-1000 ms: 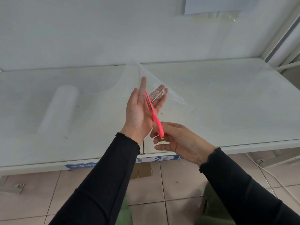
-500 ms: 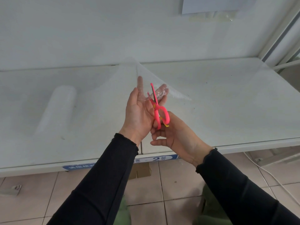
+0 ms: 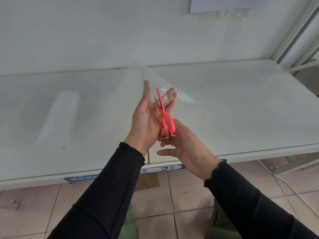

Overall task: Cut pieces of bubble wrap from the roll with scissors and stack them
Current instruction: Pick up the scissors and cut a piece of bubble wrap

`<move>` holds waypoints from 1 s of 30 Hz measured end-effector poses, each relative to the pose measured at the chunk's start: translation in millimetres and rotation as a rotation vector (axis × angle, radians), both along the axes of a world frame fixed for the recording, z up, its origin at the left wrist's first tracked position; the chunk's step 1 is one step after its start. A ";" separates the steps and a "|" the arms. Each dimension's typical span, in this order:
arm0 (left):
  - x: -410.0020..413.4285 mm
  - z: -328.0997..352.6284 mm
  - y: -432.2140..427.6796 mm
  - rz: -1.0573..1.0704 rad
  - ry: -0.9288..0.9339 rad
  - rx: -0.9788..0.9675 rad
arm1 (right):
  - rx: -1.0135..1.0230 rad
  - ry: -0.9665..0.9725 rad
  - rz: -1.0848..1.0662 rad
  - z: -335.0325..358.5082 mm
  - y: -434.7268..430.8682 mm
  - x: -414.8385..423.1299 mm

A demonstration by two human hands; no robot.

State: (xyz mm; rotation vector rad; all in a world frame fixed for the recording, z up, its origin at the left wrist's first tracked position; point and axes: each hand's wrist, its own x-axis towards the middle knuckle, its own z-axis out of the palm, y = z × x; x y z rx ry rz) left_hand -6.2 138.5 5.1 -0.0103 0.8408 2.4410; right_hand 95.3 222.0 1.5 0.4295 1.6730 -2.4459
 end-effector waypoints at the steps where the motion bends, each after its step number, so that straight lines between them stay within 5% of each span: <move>1: 1.0 -0.1 0.1 0.000 -0.007 0.012 | 0.002 0.004 -0.016 -0.8 -1.0 0.0; 30: 7.5 4.0 -2.0 -0.121 0.084 -0.035 | -0.049 -0.022 -0.037 5.1 -8.2 2.0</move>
